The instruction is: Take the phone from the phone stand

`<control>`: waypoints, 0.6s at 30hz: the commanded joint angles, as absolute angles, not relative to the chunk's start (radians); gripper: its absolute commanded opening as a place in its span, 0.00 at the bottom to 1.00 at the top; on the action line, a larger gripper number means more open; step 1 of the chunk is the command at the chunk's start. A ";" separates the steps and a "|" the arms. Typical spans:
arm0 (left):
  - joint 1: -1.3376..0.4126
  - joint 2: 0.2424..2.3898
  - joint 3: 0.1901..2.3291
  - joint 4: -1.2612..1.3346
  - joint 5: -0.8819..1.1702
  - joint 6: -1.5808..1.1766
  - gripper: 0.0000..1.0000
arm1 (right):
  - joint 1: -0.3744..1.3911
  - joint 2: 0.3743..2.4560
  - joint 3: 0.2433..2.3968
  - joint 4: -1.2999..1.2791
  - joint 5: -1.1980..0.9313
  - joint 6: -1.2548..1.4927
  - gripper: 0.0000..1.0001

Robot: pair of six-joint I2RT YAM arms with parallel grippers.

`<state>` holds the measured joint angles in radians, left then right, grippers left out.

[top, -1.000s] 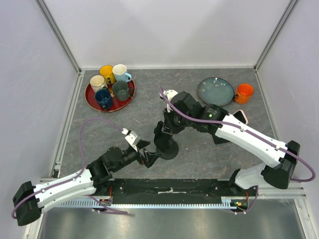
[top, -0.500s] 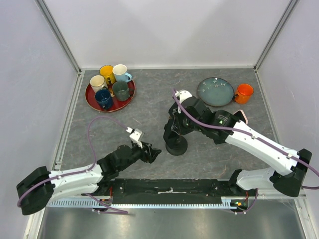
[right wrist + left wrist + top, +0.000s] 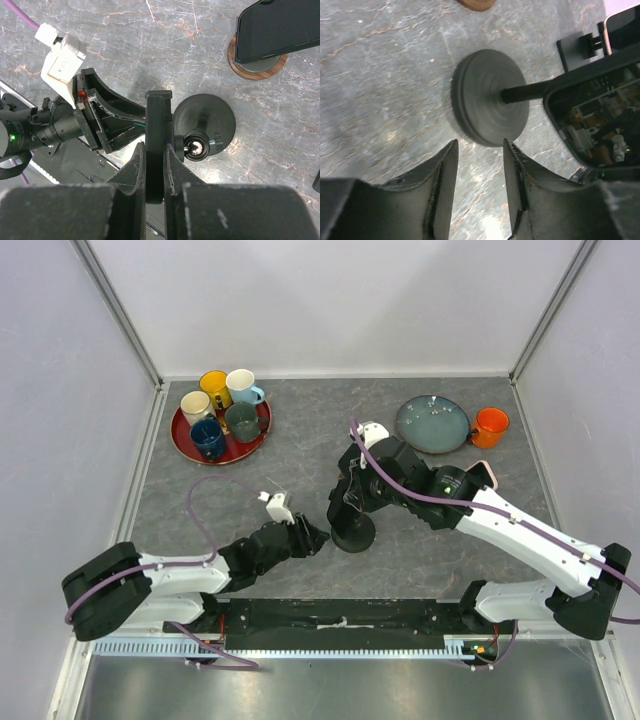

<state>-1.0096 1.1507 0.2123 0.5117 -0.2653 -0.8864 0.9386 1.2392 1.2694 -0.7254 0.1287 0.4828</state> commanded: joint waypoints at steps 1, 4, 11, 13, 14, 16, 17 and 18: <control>-1.009 1.232 0.281 0.622 -0.293 -0.999 0.45 | 0.942 1.190 1.279 -0.561 0.110 0.512 0.00; -1.009 1.310 0.264 0.743 -0.273 -1.037 0.37 | 0.940 1.184 1.272 -0.555 0.109 0.515 0.00; -1.009 1.525 0.265 0.940 -0.244 -1.114 0.23 | 0.940 1.175 1.256 -0.542 0.098 0.520 0.00; -1.009 1.566 0.273 0.982 -0.235 -1.120 0.20 | 0.940 1.177 1.253 -0.538 0.092 0.525 0.00; -1.009 1.595 0.278 1.000 -0.223 -1.126 0.18 | 0.940 1.177 1.250 -0.537 0.091 0.523 0.00; -1.009 1.618 0.291 1.026 -0.213 -1.129 0.12 | 0.940 1.177 1.249 -0.535 0.087 0.525 0.00; -1.009 1.630 0.293 1.032 -0.210 -1.132 0.11 | 0.942 1.175 1.249 -0.537 0.086 0.525 0.00; -1.009 1.634 0.295 1.034 -0.210 -1.134 0.10 | 0.940 1.174 1.247 -0.535 0.084 0.525 0.00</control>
